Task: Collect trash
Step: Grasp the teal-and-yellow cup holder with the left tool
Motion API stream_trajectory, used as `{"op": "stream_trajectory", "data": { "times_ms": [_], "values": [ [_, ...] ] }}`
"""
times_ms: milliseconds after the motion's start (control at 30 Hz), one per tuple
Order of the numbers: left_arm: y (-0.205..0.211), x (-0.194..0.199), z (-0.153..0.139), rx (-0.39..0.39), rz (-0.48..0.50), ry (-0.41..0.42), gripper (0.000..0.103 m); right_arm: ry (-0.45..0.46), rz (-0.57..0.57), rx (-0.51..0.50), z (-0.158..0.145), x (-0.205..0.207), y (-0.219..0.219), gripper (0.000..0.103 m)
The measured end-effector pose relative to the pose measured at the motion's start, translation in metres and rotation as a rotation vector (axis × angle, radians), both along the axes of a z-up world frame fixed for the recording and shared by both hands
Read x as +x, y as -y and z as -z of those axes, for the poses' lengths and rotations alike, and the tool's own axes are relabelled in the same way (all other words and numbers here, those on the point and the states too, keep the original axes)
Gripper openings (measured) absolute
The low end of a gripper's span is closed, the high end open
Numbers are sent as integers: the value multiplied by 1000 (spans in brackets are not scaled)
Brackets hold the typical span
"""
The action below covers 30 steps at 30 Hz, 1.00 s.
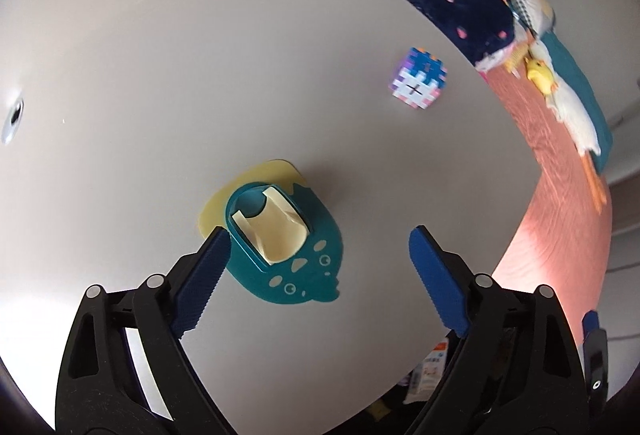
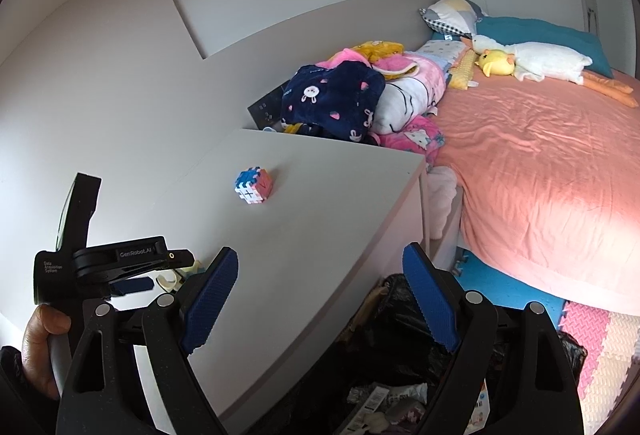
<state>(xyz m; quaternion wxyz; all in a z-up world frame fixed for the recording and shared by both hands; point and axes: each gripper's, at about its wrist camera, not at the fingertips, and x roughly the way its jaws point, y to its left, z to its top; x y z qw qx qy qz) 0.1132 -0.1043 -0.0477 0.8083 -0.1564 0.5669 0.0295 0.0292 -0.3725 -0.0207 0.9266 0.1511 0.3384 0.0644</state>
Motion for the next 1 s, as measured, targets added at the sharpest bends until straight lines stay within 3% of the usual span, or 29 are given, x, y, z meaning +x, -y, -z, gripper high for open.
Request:
{"op": "stream_trajectory", "data": {
  "times_ms": [133,300,533,600,667,1000],
  "values": [
    [-6,5,7,-29,-26,-22,82,-1,-6,4,1,7,-2,85],
    [-21,2,16,-99,-98,-56,64,-7,-12,3,3,16,-8,85],
    [-29,5,25,-134,-116,-83,61,-14,-27,-8,4,24,-21,85],
    [-32,6,28,-144,-124,-88,53,-18,-30,-15,4,26,-25,85],
    [-34,8,31,-169,-111,-88,47,-23,-34,-21,5,29,-30,85],
    [-42,23,28,-106,8,-12,44,-31,-49,-44,6,43,-55,85]
  ]
}}
